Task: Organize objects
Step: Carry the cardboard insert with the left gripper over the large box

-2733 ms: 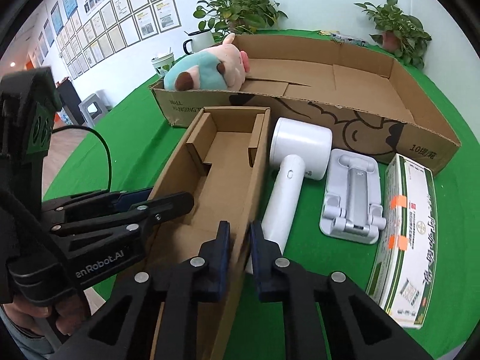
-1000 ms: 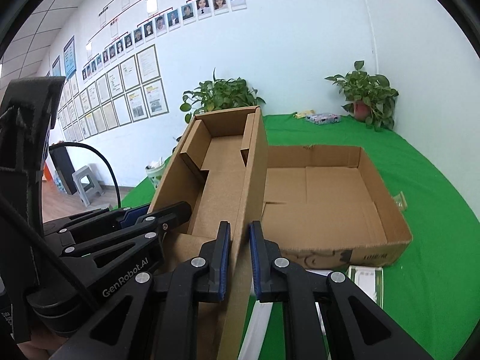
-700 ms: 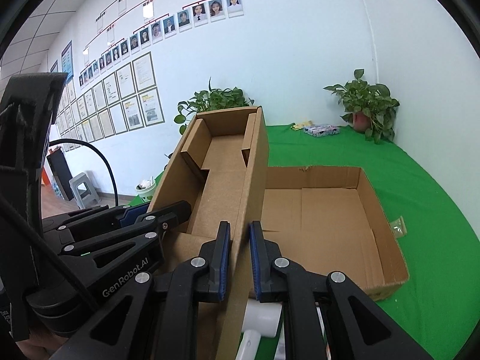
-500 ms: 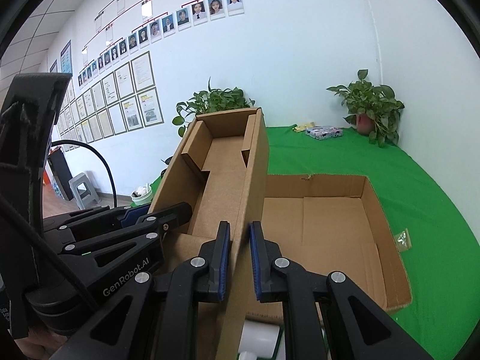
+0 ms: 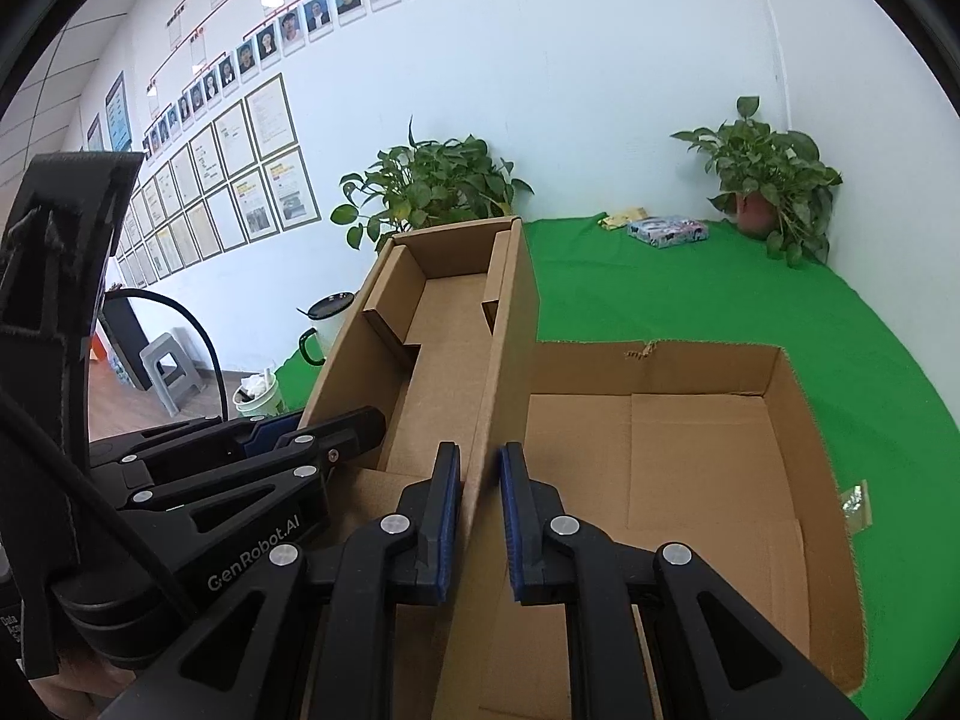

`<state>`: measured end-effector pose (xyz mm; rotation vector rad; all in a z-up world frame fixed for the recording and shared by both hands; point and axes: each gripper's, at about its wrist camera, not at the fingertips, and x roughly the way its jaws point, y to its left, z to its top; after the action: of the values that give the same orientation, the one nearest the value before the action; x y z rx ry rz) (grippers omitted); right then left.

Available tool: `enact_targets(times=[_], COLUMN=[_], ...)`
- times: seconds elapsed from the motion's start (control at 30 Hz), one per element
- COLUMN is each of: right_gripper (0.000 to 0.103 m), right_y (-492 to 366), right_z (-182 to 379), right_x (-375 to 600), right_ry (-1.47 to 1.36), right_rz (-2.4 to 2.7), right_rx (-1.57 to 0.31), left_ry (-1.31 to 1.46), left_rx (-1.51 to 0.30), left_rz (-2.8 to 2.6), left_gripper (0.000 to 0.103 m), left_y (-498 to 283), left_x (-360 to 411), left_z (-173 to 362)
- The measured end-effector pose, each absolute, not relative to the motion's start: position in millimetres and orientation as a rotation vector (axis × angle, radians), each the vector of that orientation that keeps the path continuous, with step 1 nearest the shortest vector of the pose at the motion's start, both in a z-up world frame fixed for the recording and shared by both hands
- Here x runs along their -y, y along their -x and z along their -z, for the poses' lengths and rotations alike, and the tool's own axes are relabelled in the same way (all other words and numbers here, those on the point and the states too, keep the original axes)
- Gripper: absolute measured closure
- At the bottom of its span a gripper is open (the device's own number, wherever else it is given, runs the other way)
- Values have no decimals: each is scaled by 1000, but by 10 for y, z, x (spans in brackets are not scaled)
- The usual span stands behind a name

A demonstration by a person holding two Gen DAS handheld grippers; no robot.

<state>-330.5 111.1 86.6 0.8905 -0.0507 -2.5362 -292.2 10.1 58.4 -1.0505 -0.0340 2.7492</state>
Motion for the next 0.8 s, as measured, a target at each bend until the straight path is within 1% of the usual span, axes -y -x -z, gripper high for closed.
enact_targets(times=[0.4, 0.7, 0.8], right_gripper=[92, 92, 92], right_y=[4072, 4210, 4198], right_z=[-66, 456, 559], right_x=[-951, -916, -902], right_ry=[-1063, -1196, -1222], right_rz=[2455, 2403, 2388], right_rx=[125, 161, 175], left_ry=[1268, 1424, 1451], left_rx=[6, -14, -51], left_rz=[-2696, -2627, -2617], left_gripper=[91, 91, 90], left_y=[3389, 3513, 3522], left_x=[-84, -84, -78], left_z=[-13, 350, 409])
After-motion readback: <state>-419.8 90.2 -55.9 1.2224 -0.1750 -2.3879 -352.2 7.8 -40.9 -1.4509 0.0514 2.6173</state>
